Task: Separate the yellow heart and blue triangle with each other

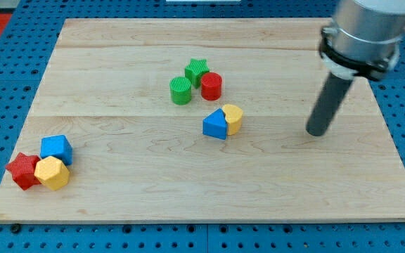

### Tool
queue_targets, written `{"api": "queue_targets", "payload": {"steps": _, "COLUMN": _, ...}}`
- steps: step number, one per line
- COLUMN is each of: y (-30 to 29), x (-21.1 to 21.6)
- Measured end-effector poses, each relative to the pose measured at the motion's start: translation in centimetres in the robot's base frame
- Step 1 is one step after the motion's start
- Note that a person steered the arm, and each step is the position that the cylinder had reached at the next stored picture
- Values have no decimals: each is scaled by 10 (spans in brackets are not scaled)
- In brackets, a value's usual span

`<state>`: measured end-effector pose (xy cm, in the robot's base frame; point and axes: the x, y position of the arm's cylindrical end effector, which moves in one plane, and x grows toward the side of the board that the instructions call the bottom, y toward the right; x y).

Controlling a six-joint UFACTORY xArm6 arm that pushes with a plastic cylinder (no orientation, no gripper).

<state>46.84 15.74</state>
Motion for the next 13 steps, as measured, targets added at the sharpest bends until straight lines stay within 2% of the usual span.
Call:
{"api": "queue_targets", "payload": {"steps": 2, "y": -159, "x": -13}}
{"api": "queue_targets", "payload": {"steps": 4, "y": -268, "x": -14}}
{"api": "queue_targets", "payload": {"steps": 5, "y": -239, "x": -14}}
{"api": "queue_targets", "payload": {"steps": 6, "y": -152, "x": -20}}
{"api": "queue_targets", "payload": {"steps": 7, "y": -116, "x": -3}}
{"api": "queue_targets", "payload": {"steps": 8, "y": -160, "x": 35}}
{"api": "queue_targets", "payload": {"steps": 9, "y": -234, "x": 41}}
{"api": "queue_targets", "payload": {"steps": 10, "y": -204, "x": 37}}
{"api": "queue_targets", "payload": {"steps": 11, "y": -134, "x": 13}}
{"api": "queue_targets", "payload": {"steps": 12, "y": -164, "x": 2}}
{"api": "queue_targets", "payload": {"steps": 13, "y": -247, "x": 2}}
